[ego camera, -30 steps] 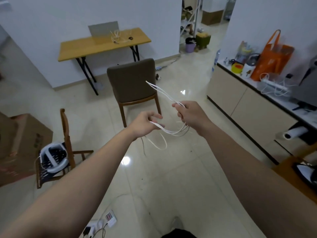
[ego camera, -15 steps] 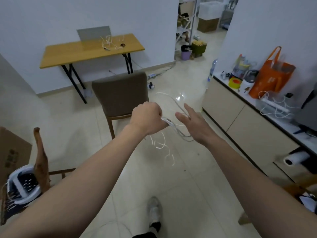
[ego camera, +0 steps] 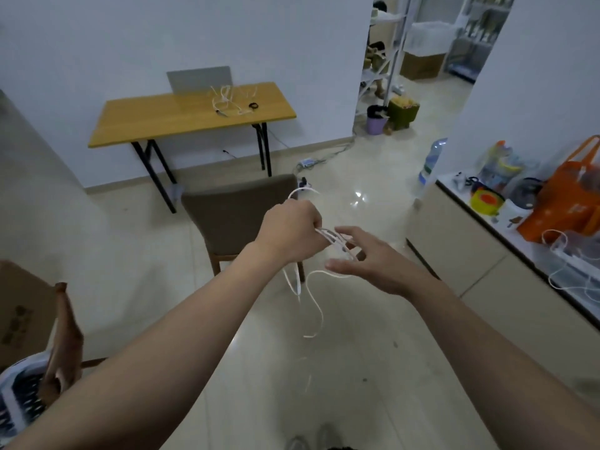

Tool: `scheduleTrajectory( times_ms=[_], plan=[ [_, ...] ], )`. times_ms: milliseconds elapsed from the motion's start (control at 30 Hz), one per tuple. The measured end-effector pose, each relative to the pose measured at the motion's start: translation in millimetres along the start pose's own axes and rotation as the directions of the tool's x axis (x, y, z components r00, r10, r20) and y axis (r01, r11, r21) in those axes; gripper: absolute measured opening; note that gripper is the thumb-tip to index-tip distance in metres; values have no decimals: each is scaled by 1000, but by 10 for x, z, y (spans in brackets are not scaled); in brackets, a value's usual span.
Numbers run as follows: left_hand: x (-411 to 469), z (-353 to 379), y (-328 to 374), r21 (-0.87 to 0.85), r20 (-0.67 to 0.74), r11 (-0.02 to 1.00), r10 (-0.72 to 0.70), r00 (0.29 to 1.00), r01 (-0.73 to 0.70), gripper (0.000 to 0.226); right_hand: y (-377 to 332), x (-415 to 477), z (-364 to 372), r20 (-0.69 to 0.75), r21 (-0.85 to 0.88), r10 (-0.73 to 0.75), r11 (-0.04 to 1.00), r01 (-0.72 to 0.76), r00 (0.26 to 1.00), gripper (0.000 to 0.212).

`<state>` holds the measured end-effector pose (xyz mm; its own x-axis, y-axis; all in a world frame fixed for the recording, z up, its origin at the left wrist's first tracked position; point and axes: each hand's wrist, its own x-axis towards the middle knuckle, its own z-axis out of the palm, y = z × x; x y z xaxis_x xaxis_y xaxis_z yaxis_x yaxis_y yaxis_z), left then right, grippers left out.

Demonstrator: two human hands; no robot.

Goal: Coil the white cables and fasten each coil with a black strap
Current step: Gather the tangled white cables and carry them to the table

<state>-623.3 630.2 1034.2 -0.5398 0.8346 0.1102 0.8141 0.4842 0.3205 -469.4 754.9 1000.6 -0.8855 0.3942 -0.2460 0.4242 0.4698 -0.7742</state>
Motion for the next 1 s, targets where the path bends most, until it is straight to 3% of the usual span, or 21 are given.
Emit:
scheduleTrajectory(
  times_ms=[167, 333, 533, 667, 800, 900, 1000],
  plan=[
    [302, -109, -401, 52, -114, 988, -141, 983, 148, 37, -225, 740, -5, 181, 29, -132, 991, 129, 975, 69],
    [480, -321, -834, 121, -228, 950, -254, 940, 286, 38, -599, 1441, 56, 287, -43, -234, 966, 257, 929, 72],
    [400, -603, -1614, 150, -382, 875, -377, 844, 459, 42, -1254, 2049, 468, 402, -30, -338, 924, 381, 851, 42],
    [359, -818, -2269, 60, -387, 849, -465, 796, 525, 33, -1735, 2422, 832, 429, 33, -434, 884, 466, 792, 35],
    [333, -1032, -2946, -115, -269, 849, -526, 807, 515, 48, -2201, 2894, 1220, 392, 36, -507, 843, 537, 768, 36],
    [405, -1222, -3452, -159, -231, 836, -549, 803, 526, 20, -2584, 3275, 1466, 375, 3, -517, 831, 556, 770, 23],
    [525, -1398, -3890, -175, -268, 836, -549, 792, 520, 28, -2920, 3629, 1672, 354, -16, -535, 817, 577, 767, 22]
  ],
)
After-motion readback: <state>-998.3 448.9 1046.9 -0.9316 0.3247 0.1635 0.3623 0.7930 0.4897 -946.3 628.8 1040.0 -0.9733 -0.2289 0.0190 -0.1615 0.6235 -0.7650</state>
